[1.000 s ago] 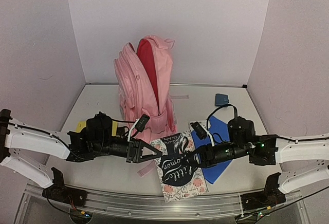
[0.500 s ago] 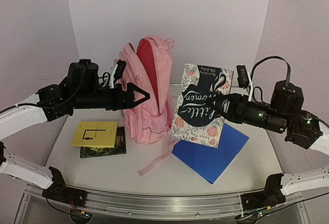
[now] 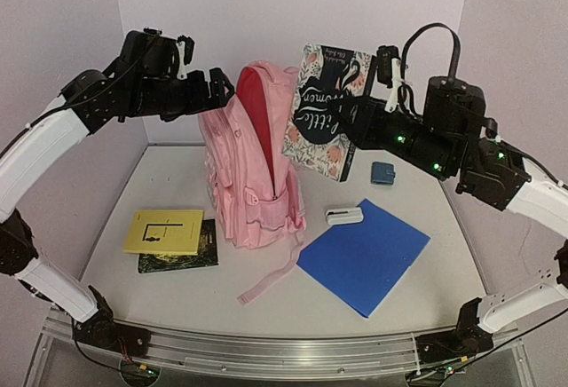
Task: Pack the student bag
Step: Pick up the book from the center of the board, then place the book in the student bag.
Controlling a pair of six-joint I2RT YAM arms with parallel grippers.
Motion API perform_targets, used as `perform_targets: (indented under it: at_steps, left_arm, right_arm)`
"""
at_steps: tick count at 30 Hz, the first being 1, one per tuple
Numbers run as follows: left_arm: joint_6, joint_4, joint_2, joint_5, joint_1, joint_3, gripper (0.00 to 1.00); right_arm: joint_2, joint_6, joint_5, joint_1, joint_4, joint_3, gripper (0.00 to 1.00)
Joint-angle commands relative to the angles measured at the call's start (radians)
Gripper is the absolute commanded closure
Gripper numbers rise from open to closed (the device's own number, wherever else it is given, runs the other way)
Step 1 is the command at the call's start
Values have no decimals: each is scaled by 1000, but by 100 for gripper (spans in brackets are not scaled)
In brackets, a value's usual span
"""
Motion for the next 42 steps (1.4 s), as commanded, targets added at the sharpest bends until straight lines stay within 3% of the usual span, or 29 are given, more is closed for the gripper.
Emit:
perform_targets:
  at_steps: [1, 9, 14, 25, 30, 34, 42]
  left_arm:
    - [27, -31, 78, -39, 47, 81, 0]
    - [36, -64, 114, -49, 107, 84, 3]
    - [19, -5, 12, 5, 127, -71, 41]
    - [105, 21, -84, 147, 134, -167, 97]
    - [227, 98, -121, 349, 134, -207, 100]
    - [270, 96, -129, 419, 134, -193, 100]
    - [237, -44, -183, 207, 139, -198, 100]
  right_arm:
    - [17, -100, 124, 29, 174, 115, 100]
    - [117, -209, 215, 98, 262, 205, 100]
    - [218, -276, 283, 130, 338, 264, 100]
    - [490, -319, 410, 136, 415, 433, 100]
    - [601, -336, 469, 136, 419, 491, 100]
    - [675, -376, 567, 130, 420, 516, 100]
    - [615, -308, 711, 54, 418, 375, 100]
